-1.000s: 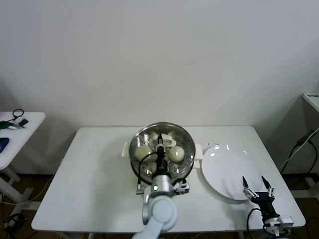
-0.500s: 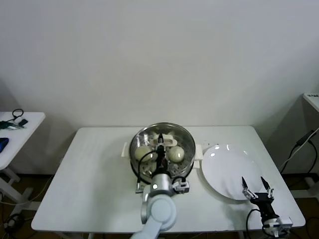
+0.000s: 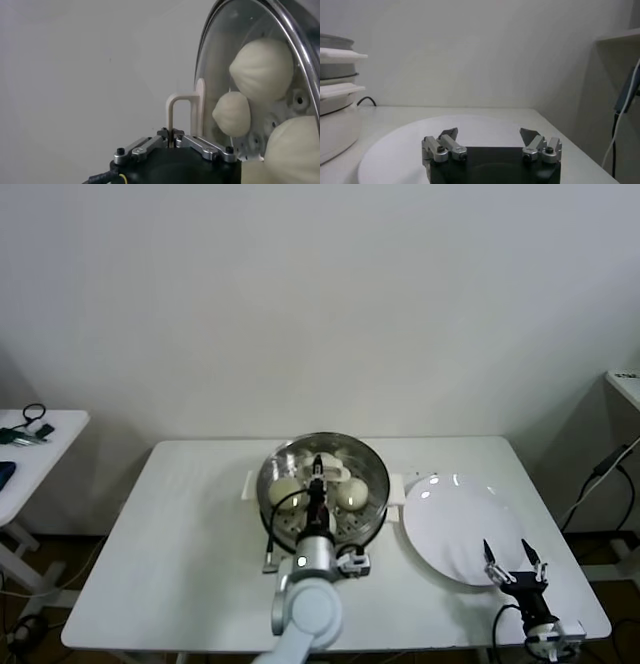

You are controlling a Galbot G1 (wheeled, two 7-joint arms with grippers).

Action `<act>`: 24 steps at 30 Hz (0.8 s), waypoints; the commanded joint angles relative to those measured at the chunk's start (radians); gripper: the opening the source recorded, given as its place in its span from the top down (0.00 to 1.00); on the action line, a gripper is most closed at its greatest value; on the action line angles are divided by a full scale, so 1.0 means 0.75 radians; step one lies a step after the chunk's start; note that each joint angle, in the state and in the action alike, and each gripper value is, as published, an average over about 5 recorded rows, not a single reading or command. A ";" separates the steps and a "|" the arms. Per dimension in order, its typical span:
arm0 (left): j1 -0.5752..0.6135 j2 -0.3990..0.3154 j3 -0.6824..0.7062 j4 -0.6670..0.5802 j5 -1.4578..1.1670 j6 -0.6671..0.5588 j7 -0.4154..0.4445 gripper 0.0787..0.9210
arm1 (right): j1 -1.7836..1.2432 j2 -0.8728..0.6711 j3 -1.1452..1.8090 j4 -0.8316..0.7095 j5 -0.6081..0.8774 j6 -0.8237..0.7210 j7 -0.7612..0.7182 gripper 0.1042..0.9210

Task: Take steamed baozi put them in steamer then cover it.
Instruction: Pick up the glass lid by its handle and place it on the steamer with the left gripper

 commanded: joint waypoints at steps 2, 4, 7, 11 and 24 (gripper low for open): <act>-0.012 0.008 -0.005 0.017 0.002 0.012 0.002 0.94 | 0.000 0.007 0.000 0.005 -0.008 0.000 -0.002 0.12; -0.012 0.012 -0.008 0.015 0.001 0.010 0.002 0.94 | 0.000 0.009 0.000 0.006 -0.009 0.000 -0.004 0.12; -0.004 0.016 -0.009 0.009 0.001 0.006 0.004 0.93 | 0.000 0.009 0.000 0.009 -0.010 0.000 -0.007 0.12; 0.007 0.017 -0.004 -0.005 -0.006 0.001 0.010 0.87 | 0.002 0.011 -0.001 0.015 -0.012 -0.001 -0.011 0.12; -0.002 0.029 0.021 -0.038 -0.143 -0.002 -0.005 0.42 | -0.004 0.013 -0.010 0.048 0.029 -0.018 0.056 0.12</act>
